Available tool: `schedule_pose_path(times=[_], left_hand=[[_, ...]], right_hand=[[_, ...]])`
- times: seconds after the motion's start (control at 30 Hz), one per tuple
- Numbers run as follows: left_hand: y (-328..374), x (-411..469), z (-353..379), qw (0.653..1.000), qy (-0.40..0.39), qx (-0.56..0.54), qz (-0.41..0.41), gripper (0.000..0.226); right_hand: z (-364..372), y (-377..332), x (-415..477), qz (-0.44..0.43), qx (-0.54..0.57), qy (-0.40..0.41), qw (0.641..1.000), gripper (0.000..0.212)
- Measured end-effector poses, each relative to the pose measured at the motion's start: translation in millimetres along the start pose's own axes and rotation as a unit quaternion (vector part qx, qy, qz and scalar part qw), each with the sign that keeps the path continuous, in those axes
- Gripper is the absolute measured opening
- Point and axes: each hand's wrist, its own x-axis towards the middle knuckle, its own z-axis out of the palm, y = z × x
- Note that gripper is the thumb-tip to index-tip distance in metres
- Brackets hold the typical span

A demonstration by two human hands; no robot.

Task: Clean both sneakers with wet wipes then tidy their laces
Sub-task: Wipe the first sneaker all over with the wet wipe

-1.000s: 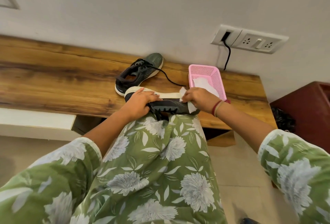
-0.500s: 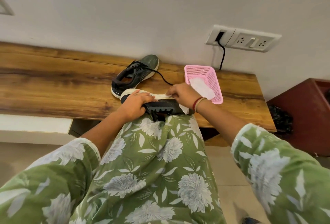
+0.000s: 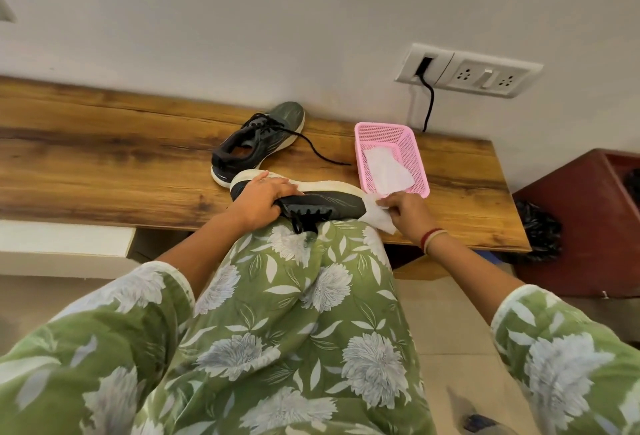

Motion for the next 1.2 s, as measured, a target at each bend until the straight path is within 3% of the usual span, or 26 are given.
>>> schedule_pose_path(times=[0.1, 0.2, 0.33, 0.4, 0.53, 0.7, 0.97, 1.1, 1.2], left_hand=[[2, -2, 0, 1.000, -0.001, 0.004, -0.003, 0.056], [3, -1, -1, 1.000, -0.006, 0.006, -0.002, 0.058], [1, -3, 0, 1.000, -0.015, 0.009, -0.004, 0.059], [0, -2, 1, 1.000, -0.011, 0.008, -0.005, 0.059], [-2, -1, 2, 1.000, -0.005, -0.002, -0.004, 0.059], [-2, 0, 4, 1.000, 0.008, -0.001, 0.000, 0.057], [-1, -1, 4, 1.000, 0.010, 0.004, -0.002, 0.057], [-6, -2, 6, 1.000, 0.013, -0.008, -0.007, 0.057], [-6, -2, 6, 1.000, 0.020, -0.014, -0.011, 0.056]], right_hand=[[-16, -24, 9, 0.015, 0.063, 0.077, 0.995, 0.029], [-14, -63, 30, -0.034, 0.075, 0.055, 0.995, 0.030], [17, -92, 50, -0.090, -0.099, -0.021, 0.991, 0.035], [22, -90, 45, -0.141, -0.167, -0.013, 0.976, 0.036], [23, -55, 24, -0.212, -0.189, 0.031, 0.958, 0.044], [24, -20, 7, -0.160, -0.177, 0.023, 0.971, 0.052], [28, -2, -6, -0.094, -0.154, 0.016, 0.983, 0.040], [21, -6, -12, 0.023, -0.019, 0.073, 0.997, 0.034], [8, -36, 5, 0.029, 0.062, 0.116, 0.991, 0.036]])
